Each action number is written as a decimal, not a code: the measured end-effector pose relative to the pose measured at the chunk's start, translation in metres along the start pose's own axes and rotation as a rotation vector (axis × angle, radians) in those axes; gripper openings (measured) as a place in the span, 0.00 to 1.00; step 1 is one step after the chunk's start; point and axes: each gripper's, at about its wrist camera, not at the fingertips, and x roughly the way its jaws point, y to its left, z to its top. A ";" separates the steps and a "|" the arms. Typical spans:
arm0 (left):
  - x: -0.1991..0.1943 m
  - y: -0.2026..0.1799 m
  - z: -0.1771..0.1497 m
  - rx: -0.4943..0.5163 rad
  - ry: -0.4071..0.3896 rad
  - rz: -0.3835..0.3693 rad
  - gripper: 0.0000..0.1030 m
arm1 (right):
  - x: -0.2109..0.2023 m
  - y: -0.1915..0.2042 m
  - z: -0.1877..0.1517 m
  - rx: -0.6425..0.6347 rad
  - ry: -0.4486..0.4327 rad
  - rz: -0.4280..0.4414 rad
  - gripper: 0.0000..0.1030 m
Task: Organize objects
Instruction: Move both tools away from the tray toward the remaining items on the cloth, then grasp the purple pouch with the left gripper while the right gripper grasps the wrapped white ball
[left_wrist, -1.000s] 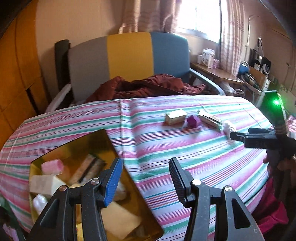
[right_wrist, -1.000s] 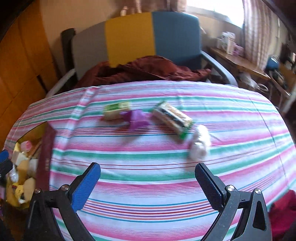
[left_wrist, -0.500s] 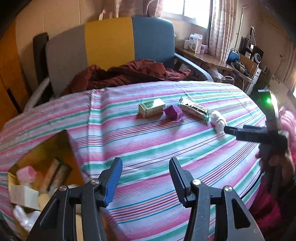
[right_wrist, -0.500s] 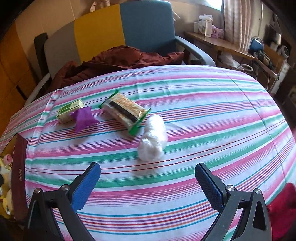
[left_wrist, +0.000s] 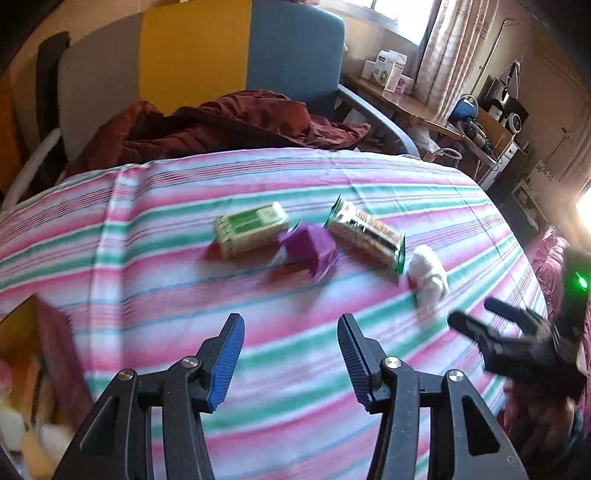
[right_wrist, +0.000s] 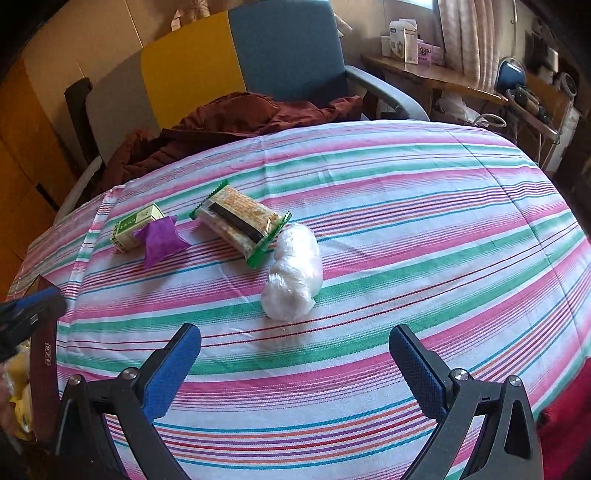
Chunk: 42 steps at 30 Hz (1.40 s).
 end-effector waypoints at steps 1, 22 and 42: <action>0.006 -0.002 0.005 0.001 -0.002 0.004 0.52 | -0.001 0.001 0.000 -0.002 -0.003 0.004 0.99; 0.119 -0.005 0.071 -0.207 0.113 0.016 0.57 | 0.006 0.002 -0.002 -0.009 0.015 0.026 0.99; 0.084 -0.002 0.014 0.024 0.047 0.061 0.42 | 0.051 0.002 0.032 0.028 0.070 -0.044 0.76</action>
